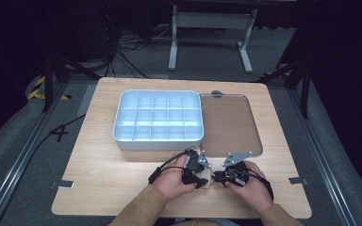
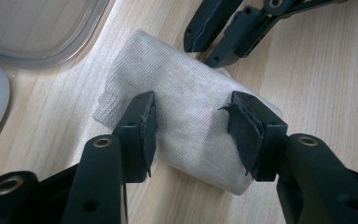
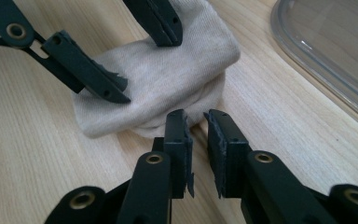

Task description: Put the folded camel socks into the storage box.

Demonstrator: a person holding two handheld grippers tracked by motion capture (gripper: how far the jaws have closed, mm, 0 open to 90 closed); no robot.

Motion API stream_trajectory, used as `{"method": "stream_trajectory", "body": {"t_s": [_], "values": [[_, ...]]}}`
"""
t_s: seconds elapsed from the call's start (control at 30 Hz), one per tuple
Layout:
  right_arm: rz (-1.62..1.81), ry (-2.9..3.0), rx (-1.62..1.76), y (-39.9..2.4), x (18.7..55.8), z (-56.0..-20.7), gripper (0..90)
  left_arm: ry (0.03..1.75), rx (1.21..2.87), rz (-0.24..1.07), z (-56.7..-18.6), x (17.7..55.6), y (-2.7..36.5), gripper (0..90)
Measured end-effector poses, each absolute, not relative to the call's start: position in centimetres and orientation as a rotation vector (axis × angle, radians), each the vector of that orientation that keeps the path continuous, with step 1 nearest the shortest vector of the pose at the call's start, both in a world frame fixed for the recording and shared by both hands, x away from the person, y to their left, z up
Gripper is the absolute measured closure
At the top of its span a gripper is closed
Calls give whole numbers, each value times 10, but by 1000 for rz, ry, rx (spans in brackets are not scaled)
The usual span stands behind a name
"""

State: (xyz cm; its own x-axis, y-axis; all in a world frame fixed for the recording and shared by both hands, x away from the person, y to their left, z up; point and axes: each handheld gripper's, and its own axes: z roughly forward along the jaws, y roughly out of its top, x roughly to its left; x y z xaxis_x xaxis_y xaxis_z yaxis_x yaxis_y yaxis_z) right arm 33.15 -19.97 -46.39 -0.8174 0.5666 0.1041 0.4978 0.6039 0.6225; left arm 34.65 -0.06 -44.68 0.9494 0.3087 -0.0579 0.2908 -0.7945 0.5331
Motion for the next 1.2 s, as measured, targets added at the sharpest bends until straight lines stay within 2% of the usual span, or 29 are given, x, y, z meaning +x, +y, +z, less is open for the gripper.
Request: {"method": "stream_trajectory", "body": {"t_s": [0.27, 0.57, 0.73, 0.9, 1.2], "values": [[1034, 2691, 927, -207, 331, -457, 756, 443, 2526, 41, -448, 346, 1, 514], [1137, 2604, 998, -208, 331, -444, 685, 465, 2507, 64, -449, 343, 1, 512], [1211, 2553, 1026, -200, 334, -444, 575, 472, 2508, 84, -449, 340, 2, 511], [1230, 2560, 1050, -192, 336, -448, 541, 486, 2502, 90, -449, 338, 2, 504], [1234, 2574, 1113, -184, 344, -458, 521, 469, 2514, 79, -449, 336, 2, 420]]}}
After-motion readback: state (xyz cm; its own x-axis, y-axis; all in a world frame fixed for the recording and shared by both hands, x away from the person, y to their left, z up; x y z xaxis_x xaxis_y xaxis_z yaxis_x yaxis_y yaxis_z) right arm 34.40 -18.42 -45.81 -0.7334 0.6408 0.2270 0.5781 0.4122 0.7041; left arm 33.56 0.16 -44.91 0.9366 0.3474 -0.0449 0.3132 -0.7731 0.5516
